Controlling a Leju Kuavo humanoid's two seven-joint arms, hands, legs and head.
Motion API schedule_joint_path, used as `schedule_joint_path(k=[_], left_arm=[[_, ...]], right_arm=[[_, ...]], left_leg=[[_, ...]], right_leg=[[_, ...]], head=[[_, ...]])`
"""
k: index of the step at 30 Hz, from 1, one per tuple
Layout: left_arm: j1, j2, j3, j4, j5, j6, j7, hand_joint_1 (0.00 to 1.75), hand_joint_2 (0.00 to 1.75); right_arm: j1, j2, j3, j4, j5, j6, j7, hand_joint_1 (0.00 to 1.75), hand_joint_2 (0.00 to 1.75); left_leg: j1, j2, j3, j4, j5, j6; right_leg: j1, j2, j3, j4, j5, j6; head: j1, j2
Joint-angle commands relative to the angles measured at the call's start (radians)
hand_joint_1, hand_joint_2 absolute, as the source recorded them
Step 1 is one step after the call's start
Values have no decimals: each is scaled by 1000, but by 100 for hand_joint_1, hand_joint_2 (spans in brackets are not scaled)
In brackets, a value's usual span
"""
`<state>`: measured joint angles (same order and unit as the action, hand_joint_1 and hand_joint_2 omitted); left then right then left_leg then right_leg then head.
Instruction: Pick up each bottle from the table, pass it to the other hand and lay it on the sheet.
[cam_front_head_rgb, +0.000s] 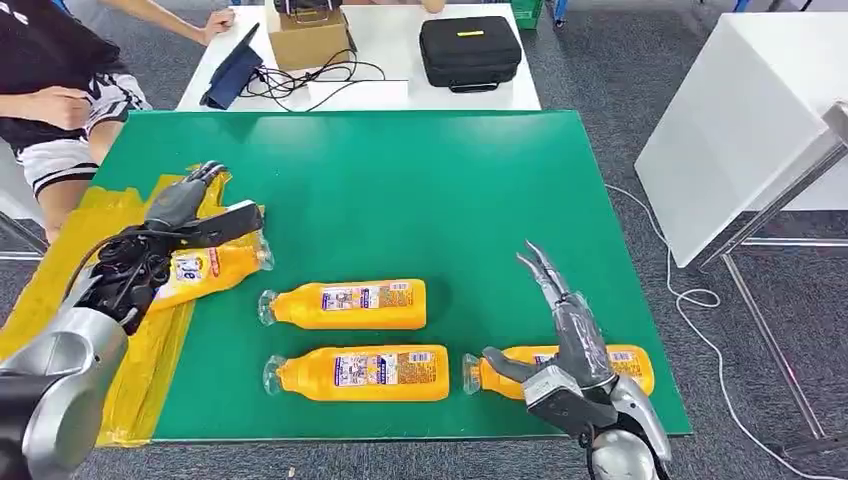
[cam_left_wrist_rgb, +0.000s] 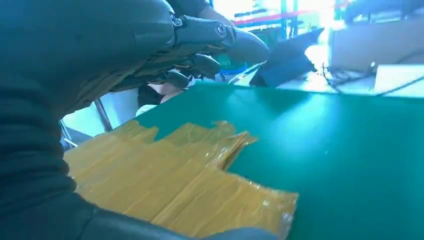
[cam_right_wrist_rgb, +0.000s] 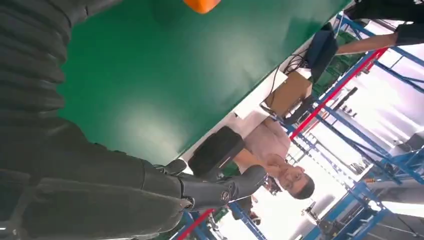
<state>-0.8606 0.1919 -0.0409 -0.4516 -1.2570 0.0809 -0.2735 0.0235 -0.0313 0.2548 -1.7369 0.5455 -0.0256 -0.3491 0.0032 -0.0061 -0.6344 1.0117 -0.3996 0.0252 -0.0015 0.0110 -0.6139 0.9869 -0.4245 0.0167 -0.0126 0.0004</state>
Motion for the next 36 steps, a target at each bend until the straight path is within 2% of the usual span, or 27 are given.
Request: schedule_joint_path(k=[1, 3, 5, 6, 8, 9, 12, 15, 17, 18, 19, 20, 23, 26, 28, 30, 32, 35, 36], left_arm=[[10, -13, 100, -182, 293, -199, -259, 0, 0], [50, -15, 116, -293, 435, -282, -269, 0, 0], [74, -24, 119, -356, 518, -315, -279, 0, 0], [84, -33, 125, -376, 568, -335, -286, 0, 0], [100, -47, 128, -402, 611, -338, -290, 0, 0], [138, -66, 126, -411, 639, -345, -264, 0, 0], [177, -89, 113, -402, 641, -299, -282, 0, 0], [205, -120, 102, -394, 668, -289, -312, 0, 0], [209, -123, 99, -394, 669, -287, -314, 0, 0], [209, -123, 99, -394, 669, -287, -314, 0, 0], [209, -123, 95, -394, 679, -289, -320, 0, 0], [206, -127, 90, -384, 680, -284, -319, 0, 0], [185, -156, 95, -340, 697, -275, -312, 0, 0], [203, -149, 91, -322, 710, -270, -330, 0, 0], [216, -139, 98, -308, 727, -265, -348, 0, 0], [226, -130, 102, -299, 737, -257, -360, 0, 0], [238, -125, 106, -302, 744, -252, -368, 0, 0], [257, -123, 116, -320, 756, -246, -371, 0, 0], [265, -121, 118, -326, 759, -244, -370, 0, 0]], right_arm=[[-10, -22, -22, 26, -23, 30, -8, 0, 175], [0, -13, -27, 12, -7, 39, -6, 0, 175], [-7, -14, -20, 7, 43, 48, 36, 0, 175], [-16, -28, -7, 13, 89, 53, 66, 0, 175], [-34, -54, 15, 33, 202, 36, 118, 0, 175], [-41, -78, 43, 67, 353, 34, 205, 0, 175], [-35, -86, 53, 96, 387, 32, 212, 0, 175], [-26, -138, 88, 119, 459, 82, 227, 0, 175], [-23, -142, 87, 122, 459, 82, 226, 0, 175], [-23, -142, 87, 122, 459, 82, 226, 0, 175], [-29, -173, 108, 126, 471, 108, 217, 0, 175], [-34, -196, 121, 132, 471, 128, 207, 0, 175], [-71, -263, 135, 159, 392, 193, 139, 0, 175], [-64, -329, 121, 132, 273, 236, 45, 0, 175], [-51, -363, 92, 109, 202, 261, 1, 0, 175], [-24, -366, 54, 92, 193, 266, -5, 0, 175], [12, -362, 26, 81, 204, 264, 7, 0, 175], [53, -354, -8, 67, 235, 249, 27, 0, 175], [69, -355, -23, 65, 238, 248, 31, 0, 175]], left_leg=[[1, -1, 3, 0, -2, -1], [1, 0, 3, 0, -2, -1], [1, 1, 9, 0, -5, -1], [0, 1, 4, 0, -2, -1], [0, 1, 4, 0, -2, -1], [0, 0, 2, -1, -1, 0], [0, 0, 8, -3, -2, 0], [0, -1, 5, -2, -2, 0], [0, -1, 10, -2, -3, -1], [0, -1, 3, -1, -1, 0], [0, -1, 7, -1, -2, -1], [-1, -2, 4, -1, -1, -1], [0, -2, 3, -1, -1, 0], [-1, -3, 7, -1, -2, -1], [-1, -2, 4, -1, -2, 0], [-2, -2, 3, -1, -1, 0], [-1, -2, 9, -2, -4, -1], [-1, -3, 3, -1, -1, -1], [-1, -3, 6, -1, -3, -1]], right_leg=[[1, -2, 4, -1, -2, 0], [1, -1, 4, -1, -1, 0], [1, -1, 10, -1, -4, 1], [1, 0, 4, -1, -2, 0], [0, 0, 4, -1, -2, 1], [0, -1, 2, -1, -1, 0], [0, -1, 9, -4, -2, 1], [0, -1, 6, -2, -1, 1], [0, -3, 12, -4, -3, 1], [0, -1, 4, -2, -1, 0], [0, -2, 8, -3, -2, 1], [-1, -2, 5, -2, -1, 0], [-1, -2, 4, -2, -1, 0], [-1, -3, 8, -2, -2, 1], [-2, -1, 5, -2, -1, 1], [-2, -1, 4, -2, -1, 1], [-1, -2, 10, -2, -4, 1], [-1, -2, 4, -2, -1, 0], [-1, -3, 7, -2, -3, 0]], head=[[0, 0], [0, 0], [0, 0], [0, 0], [0, 0], [0, 0], [0, 0], [1, 0], [1, 0], [0, 0], [0, 0], [1, 0], [0, 0], [0, 0], [1, 0], [0, 0], [0, 0], [0, 0], [0, 0]])
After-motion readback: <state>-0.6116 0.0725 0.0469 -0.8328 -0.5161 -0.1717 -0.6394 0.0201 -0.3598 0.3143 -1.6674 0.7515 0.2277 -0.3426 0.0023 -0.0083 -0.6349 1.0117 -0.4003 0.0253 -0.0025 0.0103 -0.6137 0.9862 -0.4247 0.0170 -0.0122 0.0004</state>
